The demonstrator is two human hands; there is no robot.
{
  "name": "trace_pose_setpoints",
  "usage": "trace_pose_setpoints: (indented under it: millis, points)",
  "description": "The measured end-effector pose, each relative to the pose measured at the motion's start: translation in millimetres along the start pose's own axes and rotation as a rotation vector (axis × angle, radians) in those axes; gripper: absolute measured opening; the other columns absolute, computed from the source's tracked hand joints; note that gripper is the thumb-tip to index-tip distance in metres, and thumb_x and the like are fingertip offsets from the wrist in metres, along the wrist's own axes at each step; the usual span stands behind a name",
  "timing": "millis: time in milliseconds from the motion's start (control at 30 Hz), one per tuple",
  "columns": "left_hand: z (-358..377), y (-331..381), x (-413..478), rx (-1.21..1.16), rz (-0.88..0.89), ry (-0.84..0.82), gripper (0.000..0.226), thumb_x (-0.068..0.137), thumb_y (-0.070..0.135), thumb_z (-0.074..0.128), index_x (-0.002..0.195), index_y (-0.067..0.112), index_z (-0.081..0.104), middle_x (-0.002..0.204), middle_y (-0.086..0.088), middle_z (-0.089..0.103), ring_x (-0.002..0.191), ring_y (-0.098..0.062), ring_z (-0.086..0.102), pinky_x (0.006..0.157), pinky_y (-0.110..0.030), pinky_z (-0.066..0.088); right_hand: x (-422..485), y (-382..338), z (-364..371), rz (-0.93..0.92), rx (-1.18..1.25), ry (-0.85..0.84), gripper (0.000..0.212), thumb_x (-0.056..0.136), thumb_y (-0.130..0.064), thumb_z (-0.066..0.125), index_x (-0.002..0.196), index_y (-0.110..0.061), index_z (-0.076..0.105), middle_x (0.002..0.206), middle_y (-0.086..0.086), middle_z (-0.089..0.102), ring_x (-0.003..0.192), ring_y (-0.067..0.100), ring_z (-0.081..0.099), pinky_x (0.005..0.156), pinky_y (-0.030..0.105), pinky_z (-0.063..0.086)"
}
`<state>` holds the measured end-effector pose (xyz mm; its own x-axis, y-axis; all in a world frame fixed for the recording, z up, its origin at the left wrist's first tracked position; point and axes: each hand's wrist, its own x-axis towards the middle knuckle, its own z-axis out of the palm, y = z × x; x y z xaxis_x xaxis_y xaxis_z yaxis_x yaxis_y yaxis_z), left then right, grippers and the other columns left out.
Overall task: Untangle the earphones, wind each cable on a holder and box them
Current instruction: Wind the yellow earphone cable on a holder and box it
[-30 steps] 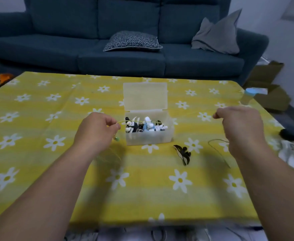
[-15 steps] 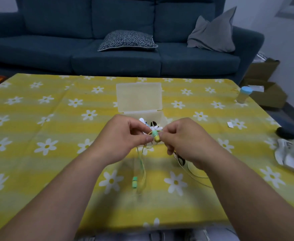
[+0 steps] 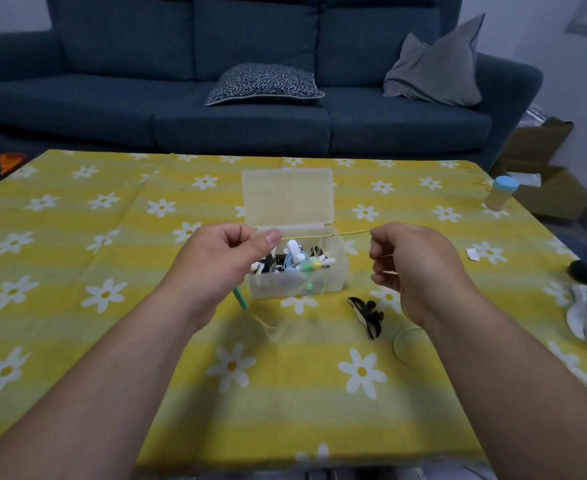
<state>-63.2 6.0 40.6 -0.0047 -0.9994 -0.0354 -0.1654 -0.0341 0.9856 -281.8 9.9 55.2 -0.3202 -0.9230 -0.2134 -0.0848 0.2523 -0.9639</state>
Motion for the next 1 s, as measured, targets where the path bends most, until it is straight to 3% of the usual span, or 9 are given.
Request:
trace_pose_setpoints:
  millis: [167,233,333,500,633,733,833,933,1000]
  points:
    - [4.2,-0.4,-1.0,0.026,0.027,-0.012,0.042,0.087,0.044,0.068,0.054,0.022,0.054,0.054,0.003,0.040,0.057,-0.020,0.034,0.060,-0.033,0.028,-5.9,-4.0,4.8,-0.018,0.098,-0.125,0.043,0.086,-0.006,0.048,0.044,-0.011,0.048,0.078,0.016,0.069,0.063,0.022,0.060,0.062,0.034,0.050]
    - [7.3,0.7,-2.5,0.005,0.042,-0.046,0.040,0.093,0.034,0.064,0.058,0.019,0.052,0.055,-0.002,0.045,0.057,-0.020,0.040,0.058,-0.030,0.034,-10.1,-5.0,7.2,-0.023,0.123,-0.187,0.050,0.083,-0.001,0.045,0.035,-0.013,0.044,0.081,0.019,0.072,0.066,0.026,0.064,0.067,0.038,0.050]
    - [14.0,4.3,-6.6,-0.062,-0.015,-0.077,0.033,0.097,0.021,0.057,0.066,0.012,0.051,0.055,-0.003,0.054,0.051,-0.019,0.049,0.056,-0.027,0.043,-14.2,-5.7,10.5,-0.020,0.149,-0.252,0.046,0.083,0.001,0.043,0.039,-0.013,0.040,0.078,0.020,0.072,0.066,0.032,0.068,0.069,0.041,0.050]
    - [10.9,5.3,-6.7,-0.042,-0.103,-0.075,0.039,0.085,-0.005,0.054,0.052,0.015,0.048,0.055,-0.006,0.057,0.050,-0.021,0.052,0.055,-0.028,0.040,-12.0,-5.0,7.1,0.002,0.161,-0.155,0.043,0.087,-0.004,0.043,0.044,-0.010,0.042,0.086,0.020,0.075,0.071,0.032,0.071,0.072,0.041,0.055]
    - [11.5,3.2,-14.5,0.100,-0.165,-0.332,0.017,0.085,-0.007,0.056,0.090,0.009,0.059,0.074,-0.013,0.072,0.055,-0.025,0.057,0.058,-0.030,0.043,-16.2,-8.3,11.9,-0.030,0.255,-0.268,0.032,0.090,-0.003,0.039,0.059,-0.009,0.037,0.096,0.033,0.069,0.078,0.041,0.073,0.073,0.044,0.058]
    - [15.1,5.6,-18.1,0.007,-0.218,-0.520,0.049,0.090,-0.006,0.054,0.124,0.030,0.055,0.094,-0.019,0.075,0.073,-0.029,0.069,0.066,-0.033,0.053,-19.7,-11.1,15.3,-0.039,0.285,-0.354,0.029,0.092,0.000,0.036,0.064,-0.010,0.037,0.091,0.033,0.069,0.082,0.044,0.073,0.070,0.044,0.060]
    - [15.6,6.0,-17.3,-0.120,-0.207,-0.573,0.066,0.091,-0.013,0.050,0.134,0.036,0.050,0.107,-0.019,0.073,0.092,-0.035,0.072,0.077,-0.034,0.058,-21.8,-10.9,17.5,-0.043,0.305,-0.397,0.031,0.095,0.000,0.036,0.065,-0.010,0.038,0.085,0.029,0.069,0.084,0.045,0.072,0.078,0.050,0.058]
    - [13.1,2.3,-15.2,-0.293,-0.195,-0.562,0.073,0.083,-0.025,0.050,0.138,0.022,0.051,0.122,-0.010,0.069,0.103,-0.039,0.069,0.083,-0.036,0.058,-20.7,-10.1,16.9,-0.043,0.297,-0.389,0.034,0.097,-0.004,0.038,0.063,-0.009,0.040,0.086,0.028,0.070,0.084,0.042,0.072,0.079,0.049,0.059]
    - [11.4,2.8,-13.8,-0.404,-0.172,-0.495,0.069,0.071,-0.020,0.061,0.132,0.011,0.056,0.122,-0.009,0.069,0.106,-0.035,0.069,0.088,-0.037,0.056,-18.9,-10.1,15.5,-0.044,0.294,-0.357,0.033,0.096,-0.006,0.040,0.062,-0.009,0.040,0.080,0.026,0.069,0.080,0.037,0.069,0.080,0.048,0.057]
